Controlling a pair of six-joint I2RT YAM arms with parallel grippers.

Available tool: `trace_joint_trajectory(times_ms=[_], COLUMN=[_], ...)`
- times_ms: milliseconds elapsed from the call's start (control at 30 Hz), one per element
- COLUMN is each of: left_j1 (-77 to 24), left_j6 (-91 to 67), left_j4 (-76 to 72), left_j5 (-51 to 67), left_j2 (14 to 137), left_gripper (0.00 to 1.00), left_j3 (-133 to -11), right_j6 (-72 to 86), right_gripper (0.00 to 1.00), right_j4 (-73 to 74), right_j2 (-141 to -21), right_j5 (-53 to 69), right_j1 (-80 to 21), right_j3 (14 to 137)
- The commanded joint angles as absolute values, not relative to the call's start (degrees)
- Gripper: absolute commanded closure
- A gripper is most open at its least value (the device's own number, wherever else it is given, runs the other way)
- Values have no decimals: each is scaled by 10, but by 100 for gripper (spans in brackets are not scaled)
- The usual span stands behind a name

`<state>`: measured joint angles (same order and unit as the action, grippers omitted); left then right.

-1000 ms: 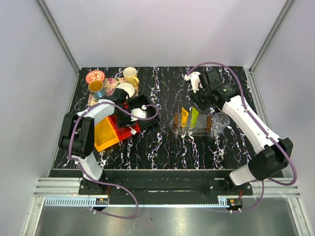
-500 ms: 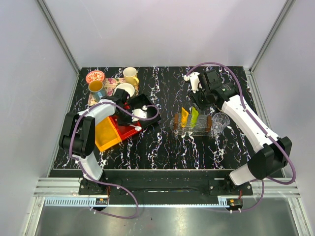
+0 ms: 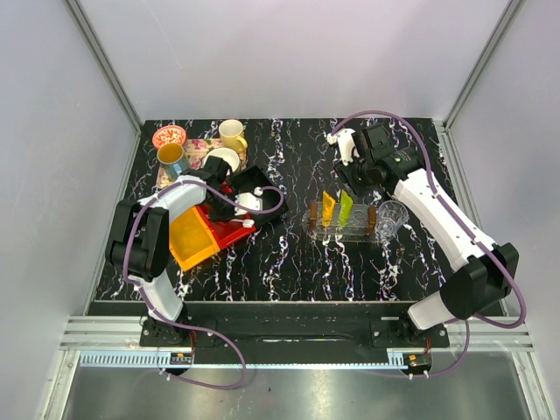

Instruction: Prepare toiletry sets of a toothbrush and toothpaste on the tray

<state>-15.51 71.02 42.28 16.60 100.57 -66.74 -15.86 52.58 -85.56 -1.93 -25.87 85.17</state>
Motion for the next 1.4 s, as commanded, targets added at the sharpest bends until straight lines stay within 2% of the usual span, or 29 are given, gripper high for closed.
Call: trace_joint_trajectory(times_ms=[0, 767, 933, 1033, 1067, 1167, 1367], left_j1=[-154, -149, -142, -142, -140, -141, -140], left_j6=[719, 718, 689, 659, 650, 600, 454], left_j4=[419, 448, 466, 471, 474, 477, 476], left_j5=[160, 186, 228, 257, 266, 307, 424], left_j2=[988, 899, 873, 859, 849, 830, 807], left_gripper=[80, 89, 91, 95, 99, 100, 100], left_j3=[-686, -732, -764, -781, -787, -811, -877], right_j6=[-163, -163, -166, -172, -177, -184, -178], right_gripper=[52, 52, 52, 52, 52, 52, 51], right_j4=[515, 523, 526, 540, 546, 566, 571], right_j2=[-857, -860, -851, -849, -849, -853, -847], right_j5=[-17, -18, -20, -17, -14, -2, 102], right_j1=[-263, -263, -263, -264, -263, -263, -263], right_j3=[854, 867, 890, 919, 930, 974, 1059])
